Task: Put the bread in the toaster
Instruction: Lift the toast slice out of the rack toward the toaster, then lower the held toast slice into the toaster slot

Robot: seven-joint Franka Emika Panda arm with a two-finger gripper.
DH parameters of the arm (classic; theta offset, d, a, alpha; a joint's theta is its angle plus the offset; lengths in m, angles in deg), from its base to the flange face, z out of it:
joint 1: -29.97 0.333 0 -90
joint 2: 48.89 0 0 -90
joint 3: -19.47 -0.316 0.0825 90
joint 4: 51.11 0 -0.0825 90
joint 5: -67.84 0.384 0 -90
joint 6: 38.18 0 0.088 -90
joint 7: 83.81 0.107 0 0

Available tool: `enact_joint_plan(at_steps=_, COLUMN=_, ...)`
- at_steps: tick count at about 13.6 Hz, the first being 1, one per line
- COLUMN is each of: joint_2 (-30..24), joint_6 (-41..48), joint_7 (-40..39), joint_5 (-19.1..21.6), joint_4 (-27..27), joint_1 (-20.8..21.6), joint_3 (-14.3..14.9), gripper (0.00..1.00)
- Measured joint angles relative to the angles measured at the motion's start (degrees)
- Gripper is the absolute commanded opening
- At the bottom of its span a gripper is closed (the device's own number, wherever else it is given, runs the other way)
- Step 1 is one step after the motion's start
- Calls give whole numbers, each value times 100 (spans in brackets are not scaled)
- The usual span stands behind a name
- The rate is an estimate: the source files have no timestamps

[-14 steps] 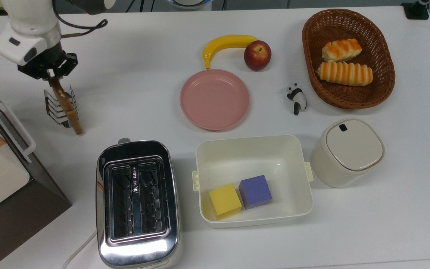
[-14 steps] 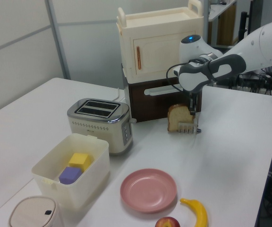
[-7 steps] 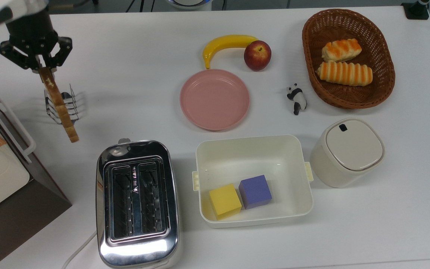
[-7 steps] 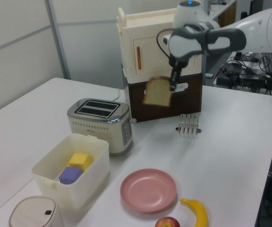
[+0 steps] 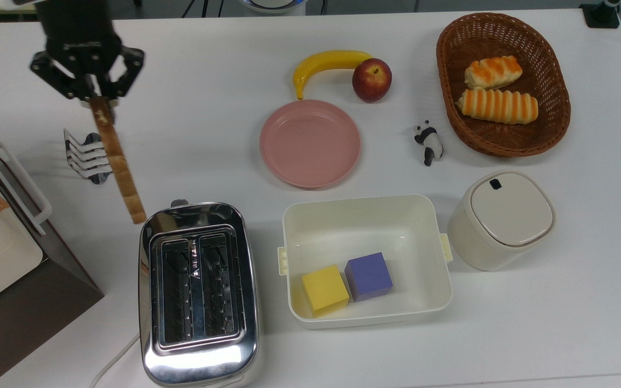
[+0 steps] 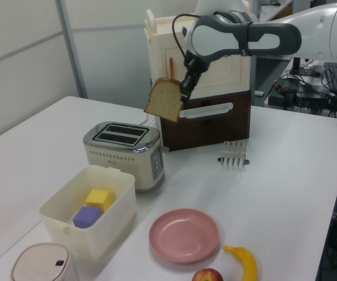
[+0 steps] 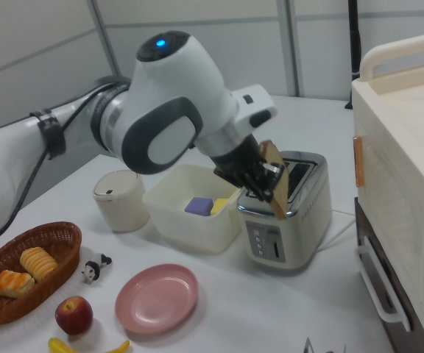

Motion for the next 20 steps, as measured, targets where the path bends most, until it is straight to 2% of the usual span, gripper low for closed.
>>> enact_joint_plan(at_steps=6, joint_2=96, joint_6=-920, joint_7=1205, joint_5=0, joint_4=-39, joint_1=473, joint_3=-2, gripper=7)
enact_joint_plan(at_steps=10, joint_2=529, joint_6=-1818, joint_7=1760, joint_5=-23, joint_4=-39, joint_1=848, joint_3=-1, gripper=7)
enact_joint_plan(at_steps=14, joint_2=854, joint_6=-2010, joint_7=2127, joint_5=-210, joint_4=-42, joint_1=983, joint_3=0, gripper=7)
enact_joint_plan(at_steps=20, joint_2=903, joint_6=-2038, joint_7=2450, joint_5=-211, joint_4=-44, joint_1=1078, joint_3=-1, gripper=7)
